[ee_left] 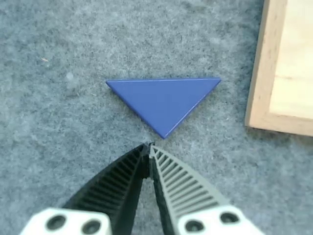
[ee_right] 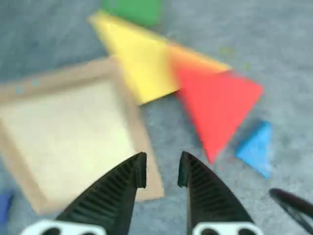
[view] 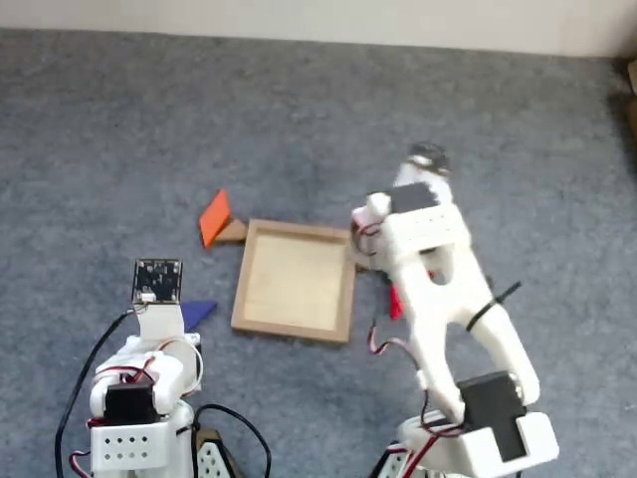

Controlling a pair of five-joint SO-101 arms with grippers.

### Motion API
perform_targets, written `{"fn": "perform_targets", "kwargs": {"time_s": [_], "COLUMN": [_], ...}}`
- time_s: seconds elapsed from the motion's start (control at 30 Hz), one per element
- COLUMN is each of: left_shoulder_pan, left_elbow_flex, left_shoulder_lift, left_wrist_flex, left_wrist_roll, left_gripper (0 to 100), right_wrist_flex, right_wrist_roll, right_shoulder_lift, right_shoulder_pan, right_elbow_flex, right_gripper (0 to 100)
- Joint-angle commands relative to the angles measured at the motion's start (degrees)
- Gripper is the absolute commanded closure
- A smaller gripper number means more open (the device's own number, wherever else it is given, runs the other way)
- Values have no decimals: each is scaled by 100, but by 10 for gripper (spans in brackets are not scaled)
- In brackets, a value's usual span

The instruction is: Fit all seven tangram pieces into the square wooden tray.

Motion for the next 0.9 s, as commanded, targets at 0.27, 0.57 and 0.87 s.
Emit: {"fn": "perform_targets", "kwargs": {"time_s": [0.27,0.57,0.87], "left_shoulder_pan": [-66,-66,-66], "left_elbow_flex": [119,119,119], "left_shoulder_lift": [-198,-198,-198], "left_wrist_flex": [26,26,26], "left_wrist_roll": [-44,-44,-44], "left_gripper": [994,994,994], "right_wrist_flex": [-743,-391,-444], "right_wrist_roll": [651,2092,2259], "right_shoulder_lift": [-374,-303,330], "right_shoulder_pan": [-646,479,910], "right_elbow_flex": [-268,-242,57], "right_gripper": [899,804,679]}}
